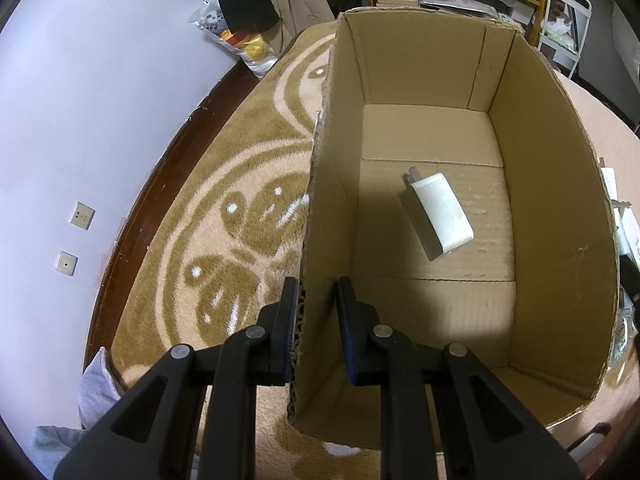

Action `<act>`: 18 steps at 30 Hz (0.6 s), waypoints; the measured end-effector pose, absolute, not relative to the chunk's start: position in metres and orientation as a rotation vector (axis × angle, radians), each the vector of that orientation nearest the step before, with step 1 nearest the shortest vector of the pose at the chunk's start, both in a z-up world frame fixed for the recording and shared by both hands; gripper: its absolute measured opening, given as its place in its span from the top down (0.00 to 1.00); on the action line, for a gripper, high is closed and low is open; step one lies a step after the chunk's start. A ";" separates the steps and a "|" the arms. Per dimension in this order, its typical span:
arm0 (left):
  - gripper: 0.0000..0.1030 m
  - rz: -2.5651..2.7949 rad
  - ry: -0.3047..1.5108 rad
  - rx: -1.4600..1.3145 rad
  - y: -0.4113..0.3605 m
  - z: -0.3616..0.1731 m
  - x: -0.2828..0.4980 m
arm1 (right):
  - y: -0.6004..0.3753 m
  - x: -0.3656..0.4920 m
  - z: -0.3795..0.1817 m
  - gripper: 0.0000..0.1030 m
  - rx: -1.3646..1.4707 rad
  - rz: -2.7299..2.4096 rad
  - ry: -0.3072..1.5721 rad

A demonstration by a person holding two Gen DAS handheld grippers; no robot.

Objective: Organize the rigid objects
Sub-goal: 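Reach to the yellow tag with key and grasp it with the right gripper, then carry the yellow tag into the box and open the right gripper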

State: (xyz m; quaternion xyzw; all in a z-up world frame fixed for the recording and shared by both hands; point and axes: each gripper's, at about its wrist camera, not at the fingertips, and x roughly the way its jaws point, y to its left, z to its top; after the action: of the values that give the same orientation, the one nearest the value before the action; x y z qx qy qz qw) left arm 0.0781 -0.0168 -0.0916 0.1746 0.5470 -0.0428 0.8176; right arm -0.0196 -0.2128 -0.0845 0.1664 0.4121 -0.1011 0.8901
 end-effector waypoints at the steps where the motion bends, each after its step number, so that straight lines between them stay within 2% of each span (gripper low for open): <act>1: 0.82 -0.091 1.166 0.371 -0.017 -0.092 0.078 | -0.214 -0.016 -0.082 0.97 0.342 -0.207 0.845; 18: 0.81 -0.082 1.184 0.383 -0.017 -0.094 0.079 | -0.174 0.002 0.015 0.97 0.241 -0.090 0.605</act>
State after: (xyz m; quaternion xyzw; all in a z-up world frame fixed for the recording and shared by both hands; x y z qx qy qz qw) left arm 0.0786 -0.0168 -0.0939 0.1793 0.5544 -0.0385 0.8118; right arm 0.0020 -0.1735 0.0153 0.1185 0.2972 -0.0444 0.9464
